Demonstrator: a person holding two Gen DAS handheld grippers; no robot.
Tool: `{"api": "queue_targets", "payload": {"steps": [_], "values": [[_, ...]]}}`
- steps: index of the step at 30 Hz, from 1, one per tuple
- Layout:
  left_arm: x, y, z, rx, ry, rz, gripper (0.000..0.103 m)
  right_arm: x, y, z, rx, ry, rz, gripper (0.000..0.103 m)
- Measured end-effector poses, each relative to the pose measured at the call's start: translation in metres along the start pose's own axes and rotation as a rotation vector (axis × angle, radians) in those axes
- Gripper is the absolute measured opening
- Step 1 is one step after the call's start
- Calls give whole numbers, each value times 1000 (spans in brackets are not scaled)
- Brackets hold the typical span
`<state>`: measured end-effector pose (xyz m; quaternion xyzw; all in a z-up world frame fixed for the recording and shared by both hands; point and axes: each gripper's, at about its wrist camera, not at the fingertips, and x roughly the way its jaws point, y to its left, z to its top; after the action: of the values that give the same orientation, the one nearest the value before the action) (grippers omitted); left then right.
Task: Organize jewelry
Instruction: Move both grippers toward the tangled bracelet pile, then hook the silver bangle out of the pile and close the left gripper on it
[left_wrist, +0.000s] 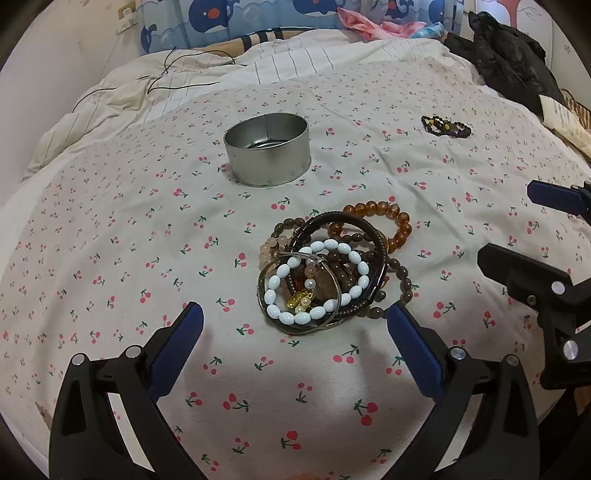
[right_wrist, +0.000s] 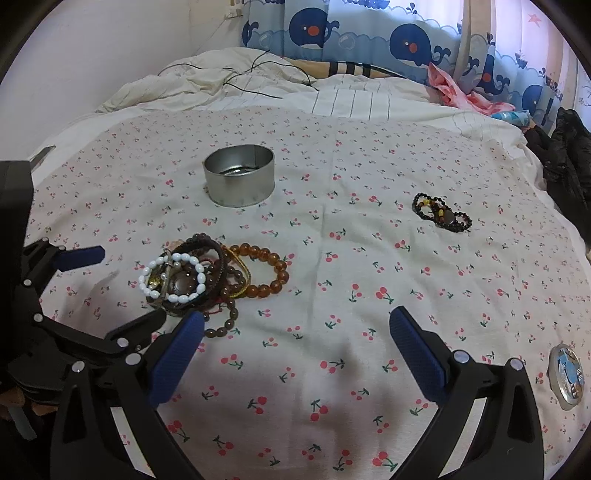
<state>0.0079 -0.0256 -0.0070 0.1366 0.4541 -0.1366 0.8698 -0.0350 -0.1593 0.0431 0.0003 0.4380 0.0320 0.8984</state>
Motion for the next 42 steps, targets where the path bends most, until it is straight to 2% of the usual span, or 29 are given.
{"api": "queue_targets", "payload": {"steps": [2, 5, 14, 16, 18, 21, 24, 27, 29, 32, 36, 39, 42], "values": [[2, 3, 0, -26, 7, -4, 96, 0, 0, 0, 0, -2, 1, 97], [4, 2, 0, -13, 8, 22, 96, 0, 1, 1, 1, -3, 3, 97], [4, -1, 0, -15, 14, -8, 96, 0, -1, 1, 7, -9, 3, 97], [2, 2, 2, -42, 13, -63, 96, -2, -2, 3, 13, -21, 12, 97], [2, 13, 4, -107, 27, -173, 96, -4, -4, 5, 25, -29, 24, 97], [9, 26, 5, -173, 72, -249, 96, -3, -10, 8, 50, -29, 21, 97], [10, 32, 4, -176, 73, -202, 96, -7, -15, 11, 56, -50, -14, 97], [14, 31, 2, -151, 76, -121, 96, -4, -22, 14, 64, -38, 9, 97], [21, 33, 4, -168, 93, -135, 96, 3, -20, 16, 49, -8, 41, 97], [26, 35, 6, -199, 93, -134, 96, 18, -9, 23, -50, 26, 12, 97], [30, 29, 9, -187, 80, -134, 96, 30, -5, 30, -76, 39, 16, 97], [42, 24, 13, -151, 94, -23, 96, 33, -5, 31, -59, 42, 36, 97], [49, 37, 15, -194, 116, 8, 96, 36, -7, 33, -56, 39, 21, 97]]}}
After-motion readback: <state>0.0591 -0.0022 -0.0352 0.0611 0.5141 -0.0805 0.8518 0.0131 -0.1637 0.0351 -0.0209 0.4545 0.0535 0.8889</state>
